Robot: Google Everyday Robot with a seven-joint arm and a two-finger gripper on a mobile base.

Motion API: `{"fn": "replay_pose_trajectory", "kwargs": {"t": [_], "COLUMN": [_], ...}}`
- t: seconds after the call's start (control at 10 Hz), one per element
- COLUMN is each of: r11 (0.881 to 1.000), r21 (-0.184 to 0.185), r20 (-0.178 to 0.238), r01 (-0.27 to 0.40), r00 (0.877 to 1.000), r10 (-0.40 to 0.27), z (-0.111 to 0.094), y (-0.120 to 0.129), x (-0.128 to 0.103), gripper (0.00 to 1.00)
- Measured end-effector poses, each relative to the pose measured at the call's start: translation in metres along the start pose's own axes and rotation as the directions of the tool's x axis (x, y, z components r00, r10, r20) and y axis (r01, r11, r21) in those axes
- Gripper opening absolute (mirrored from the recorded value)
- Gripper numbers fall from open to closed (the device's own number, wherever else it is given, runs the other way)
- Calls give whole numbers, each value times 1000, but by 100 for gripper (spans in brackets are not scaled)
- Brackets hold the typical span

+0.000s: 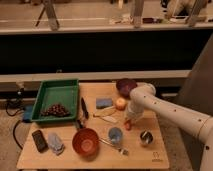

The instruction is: Place pepper in table surface

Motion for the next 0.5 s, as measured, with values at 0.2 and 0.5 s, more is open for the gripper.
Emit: {"fn": "replay_pose_trajectory", "kwargs": {"t": [0.2, 0.5], "r11": [1000, 999], "r21": [7, 28], "r20": [2, -6], "r01": [-12, -38], "r00": [1000, 999], "r10": [12, 39], "z": [-6, -19], "y": [0, 3], "x": [1, 3], "gripper": [80, 80]}}
